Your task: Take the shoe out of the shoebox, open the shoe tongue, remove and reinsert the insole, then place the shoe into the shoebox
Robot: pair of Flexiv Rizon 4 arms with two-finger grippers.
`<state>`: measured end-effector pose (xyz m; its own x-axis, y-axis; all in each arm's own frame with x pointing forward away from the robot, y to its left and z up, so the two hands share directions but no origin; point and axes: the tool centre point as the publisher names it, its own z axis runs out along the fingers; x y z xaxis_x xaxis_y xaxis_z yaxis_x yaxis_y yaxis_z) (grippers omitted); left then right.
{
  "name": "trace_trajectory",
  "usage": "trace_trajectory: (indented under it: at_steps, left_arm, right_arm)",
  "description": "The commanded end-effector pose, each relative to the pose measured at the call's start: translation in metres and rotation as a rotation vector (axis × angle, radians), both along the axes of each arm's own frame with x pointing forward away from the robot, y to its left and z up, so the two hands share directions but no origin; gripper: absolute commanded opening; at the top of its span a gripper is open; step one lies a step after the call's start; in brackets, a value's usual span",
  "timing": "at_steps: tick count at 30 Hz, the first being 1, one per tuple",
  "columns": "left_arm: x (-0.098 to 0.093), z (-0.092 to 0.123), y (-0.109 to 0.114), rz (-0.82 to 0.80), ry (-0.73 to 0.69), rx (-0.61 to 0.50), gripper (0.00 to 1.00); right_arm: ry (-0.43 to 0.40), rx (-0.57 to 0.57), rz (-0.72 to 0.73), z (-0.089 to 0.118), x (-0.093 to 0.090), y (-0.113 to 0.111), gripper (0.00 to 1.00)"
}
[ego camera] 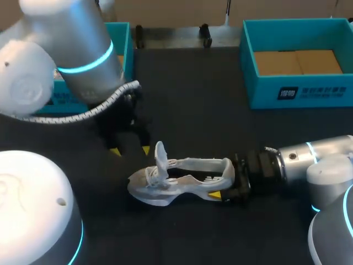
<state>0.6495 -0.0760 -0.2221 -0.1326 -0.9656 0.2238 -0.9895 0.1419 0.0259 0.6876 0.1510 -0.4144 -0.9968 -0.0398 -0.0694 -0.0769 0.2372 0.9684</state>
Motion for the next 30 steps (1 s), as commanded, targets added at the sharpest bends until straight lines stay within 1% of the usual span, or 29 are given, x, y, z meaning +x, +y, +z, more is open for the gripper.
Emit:
trace_trajectory:
  at_steps: [1, 3, 7, 8, 10, 11, 13, 15, 28, 29, 30]
  left_arm:
    - [0.008, 0.018, 0.003, -0.113, -0.019, 0.003, 0.0]
    - [0.012, 0.023, -0.001, -0.2, -0.027, 0.021, 0.0]
    - [0.018, 0.031, -0.01, -0.365, -0.033, 0.018, 0.0]
    - [0.018, 0.033, -0.012, -0.44, -0.029, 0.018, 0.0]
    - [0.016, 0.039, -0.018, -0.524, -0.039, 0.009, 0.0]
    - [0.014, 0.043, -0.021, -0.6, -0.04, 0.006, 0.0]
    - [0.01, 0.05, -0.03, -0.693, -0.047, 0.016, 0.0]
    - [0.003, 0.059, -0.039, -0.827, -0.046, 0.035, 0.0]
    - [0.003, 0.059, -0.039, -0.827, -0.046, 0.035, 0.0]
    - [0.002, 0.055, -0.043, -0.839, -0.062, 0.057, 0.0]
    - [0.002, 0.054, -0.045, -0.866, -0.09, 0.04, 0.0]
  right_arm:
    - [0.0, -0.004, 0.0, 0.001, -0.001, 0.001, 0.0]
    - [0.0, -0.004, 0.0, 0.001, -0.001, 0.001, 0.0]
    - [0.0, -0.004, 0.0, 0.001, -0.001, 0.001, 0.0]
    - [0.0, -0.004, 0.0, 0.001, -0.001, 0.001, 0.0]
    - [0.0, -0.004, 0.0, 0.001, -0.001, 0.001, 0.0]
    - [0.0, -0.004, 0.0, 0.001, -0.001, 0.001, 0.0]
    - [0.0, -0.004, 0.0, 0.001, -0.001, 0.001, 0.0]
    - [0.0, -0.004, 0.0, 0.001, -0.001, 0.001, 0.0]
    - [0.0, -0.004, 0.0, 0.001, -0.001, 0.001, 0.0]
    - [0.0, -0.004, 0.0, 0.001, -0.001, 0.001, 0.0]
    - [0.0, -0.004, 0.0, 0.001, -0.001, 0.001, 0.0]
